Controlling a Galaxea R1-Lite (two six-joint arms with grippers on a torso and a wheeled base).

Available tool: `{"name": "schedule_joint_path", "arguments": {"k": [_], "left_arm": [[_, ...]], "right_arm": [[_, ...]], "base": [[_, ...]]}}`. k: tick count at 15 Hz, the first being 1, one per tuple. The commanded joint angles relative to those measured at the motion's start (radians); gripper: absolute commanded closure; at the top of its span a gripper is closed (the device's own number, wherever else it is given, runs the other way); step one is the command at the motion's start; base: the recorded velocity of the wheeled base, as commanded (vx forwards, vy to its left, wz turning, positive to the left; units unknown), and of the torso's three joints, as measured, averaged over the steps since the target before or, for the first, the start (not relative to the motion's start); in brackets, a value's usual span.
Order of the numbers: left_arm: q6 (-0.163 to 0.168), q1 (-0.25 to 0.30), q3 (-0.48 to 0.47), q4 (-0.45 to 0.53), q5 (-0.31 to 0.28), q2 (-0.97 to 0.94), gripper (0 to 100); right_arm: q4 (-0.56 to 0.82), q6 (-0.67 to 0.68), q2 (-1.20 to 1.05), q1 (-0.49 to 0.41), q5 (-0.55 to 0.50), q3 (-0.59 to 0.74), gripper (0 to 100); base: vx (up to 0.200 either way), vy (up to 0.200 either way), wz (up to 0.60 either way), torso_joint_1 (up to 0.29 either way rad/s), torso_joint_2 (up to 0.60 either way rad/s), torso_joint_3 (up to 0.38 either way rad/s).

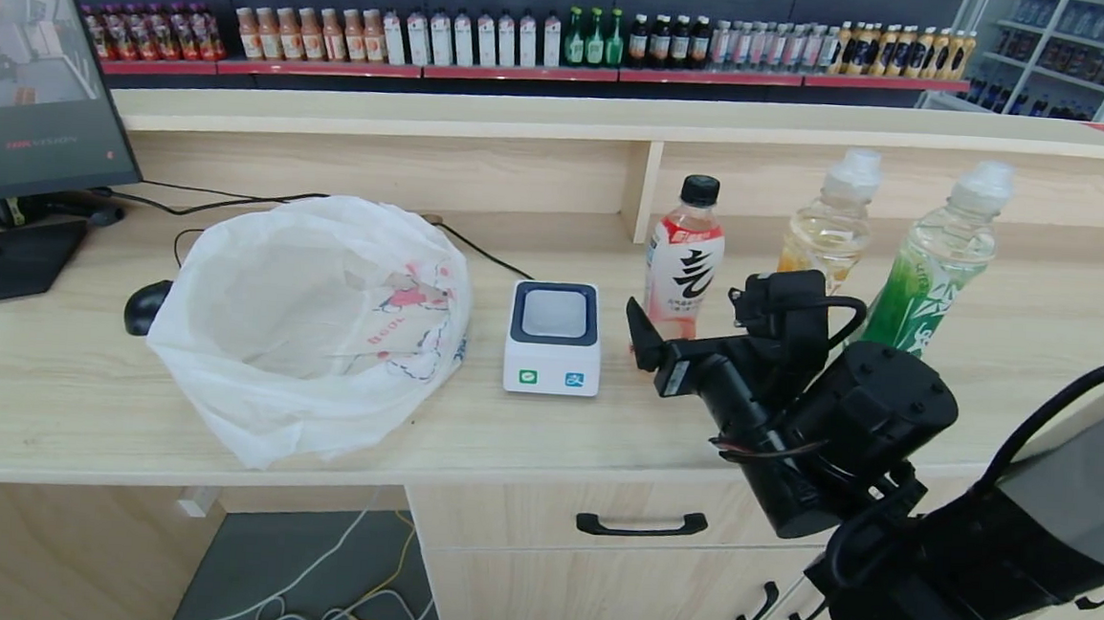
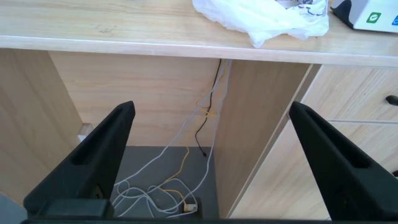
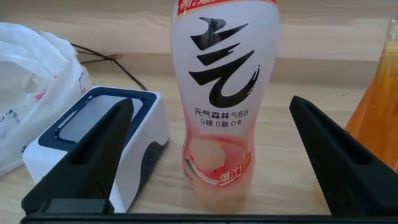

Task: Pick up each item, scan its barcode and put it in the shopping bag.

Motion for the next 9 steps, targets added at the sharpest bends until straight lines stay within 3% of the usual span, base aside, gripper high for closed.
{"name": "schedule_joint_path", "arguments": {"k": [1,9], "left_arm": [[-0.001,0.000,0.001,0.000,0.000,0.000,0],[-0.001,0.000,0.000,0.000,0.000,0.000,0]], "right_arm": [[-0.001,0.002,0.032,-0.007,0.001,-0.022,0],[-0.001,0.002,0.084,-0.047,-0.036,-0.096,0]], "base": [[0.000,0.000,0.00,0.000,0.00,0.000],[0.000,0.000,0.00,0.000,0.00,0.000]]}}
